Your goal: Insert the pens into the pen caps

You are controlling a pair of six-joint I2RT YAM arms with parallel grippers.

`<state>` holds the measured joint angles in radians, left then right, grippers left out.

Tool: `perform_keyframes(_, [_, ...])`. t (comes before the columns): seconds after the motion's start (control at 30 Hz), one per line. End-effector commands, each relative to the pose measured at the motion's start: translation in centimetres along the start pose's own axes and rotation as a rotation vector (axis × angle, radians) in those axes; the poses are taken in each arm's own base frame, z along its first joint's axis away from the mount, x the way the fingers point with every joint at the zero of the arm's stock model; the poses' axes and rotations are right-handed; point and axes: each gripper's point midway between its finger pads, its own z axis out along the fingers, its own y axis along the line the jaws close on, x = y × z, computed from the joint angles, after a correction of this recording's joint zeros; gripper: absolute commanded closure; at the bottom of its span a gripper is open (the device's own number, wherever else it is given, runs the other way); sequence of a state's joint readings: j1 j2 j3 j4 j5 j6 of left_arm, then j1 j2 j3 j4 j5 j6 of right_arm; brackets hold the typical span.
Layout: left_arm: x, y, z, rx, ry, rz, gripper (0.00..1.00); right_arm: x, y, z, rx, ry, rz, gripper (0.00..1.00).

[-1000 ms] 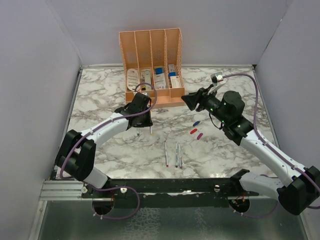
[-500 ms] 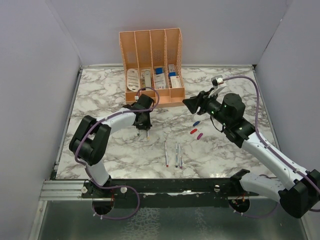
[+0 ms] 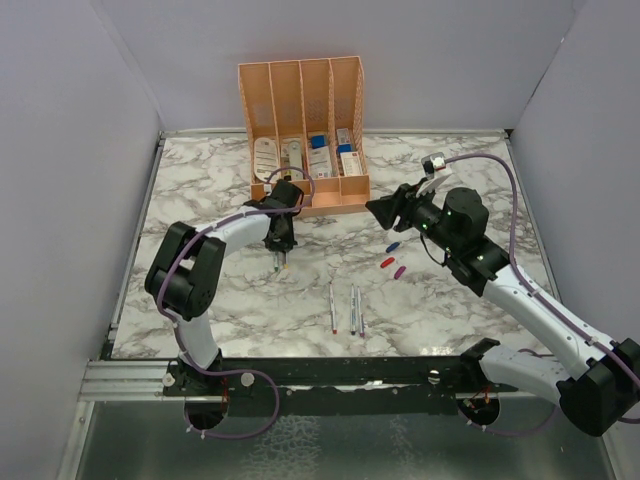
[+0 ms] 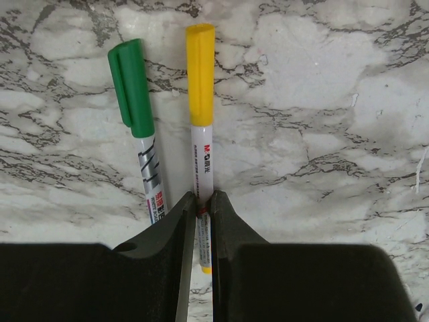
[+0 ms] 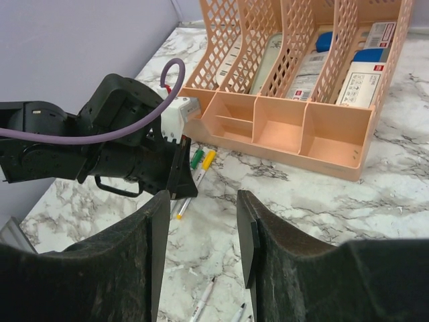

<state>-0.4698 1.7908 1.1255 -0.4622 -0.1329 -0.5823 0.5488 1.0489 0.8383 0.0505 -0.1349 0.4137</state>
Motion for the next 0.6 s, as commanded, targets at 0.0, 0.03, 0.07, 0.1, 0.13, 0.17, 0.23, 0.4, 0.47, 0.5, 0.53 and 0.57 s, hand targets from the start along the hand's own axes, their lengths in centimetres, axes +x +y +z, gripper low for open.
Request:
perform_keyframes(0.0, [-0.6,0.7,0.3,-0.044,-0.001,0.040,1.00,0.8,-0.7,-0.2,0.034,0.020,0.000,0.57])
perform_keyframes(0.03, [-0.8,0.6,0.3,-0.043,-0.004,0.040,0.99,0.8,-0.7,-0.2,0.034,0.021,0.000,0.57])
perform_keyframes(0.07, [-1.0,0.5,0.2,-0.042,-0.009,0.041,0.98,0.8,-0.8,-0.2,0.035,0.023,0.000,0.57])
perform_keyframes(0.1, [-1.1,0.5,0.1,-0.041,-0.014,0.040,0.98,0.8,-0.7,-0.2,0.034,0.023,-0.001,0.58])
perform_keyframes(0.13, [-1.4,0.5,0.0,-0.042,-0.020,0.040,0.97,0.9,-0.7,-0.3,0.032,0.023,0.000,0.58])
perform_keyframes(0.17, [-1.6,0.4,-0.1,-0.042,-0.026,0.041,0.96,0.9,-0.7,-0.3,0.031,0.023,-0.001,0.58])
perform_keyframes(0.23, [-2.2,0.4,-0.5,-0.044,-0.041,0.040,0.96,0.9,-0.7,-0.3,0.031,0.022,-0.001,0.58])
perform_keyframes(0.4, [-2.7,0.6,-1.1,-0.058,-0.055,0.042,0.91,1.1,-0.7,-0.2,0.028,0.024,-0.001,0.58])
perform_keyframes(0.47, [-2.5,0.5,-1.1,-0.053,-0.050,0.041,0.88,1.2,-0.7,-0.1,0.026,0.026,-0.001,0.59])
perform_keyframes(0.5, [-2.4,0.6,-1.1,-0.054,-0.046,0.039,0.88,1.2,-0.7,-0.1,0.026,0.025,-0.001,0.59])
perform_keyframes(0.53, [-2.3,0.6,-1.1,-0.054,-0.044,0.035,0.87,1.1,-0.7,0.0,0.025,0.025,-0.001,0.59])
perform_keyframes(0.57, [-2.1,0.7,-1.1,-0.055,-0.041,0.033,0.87,1.1,-0.8,0.0,0.026,0.024,0.000,0.59])
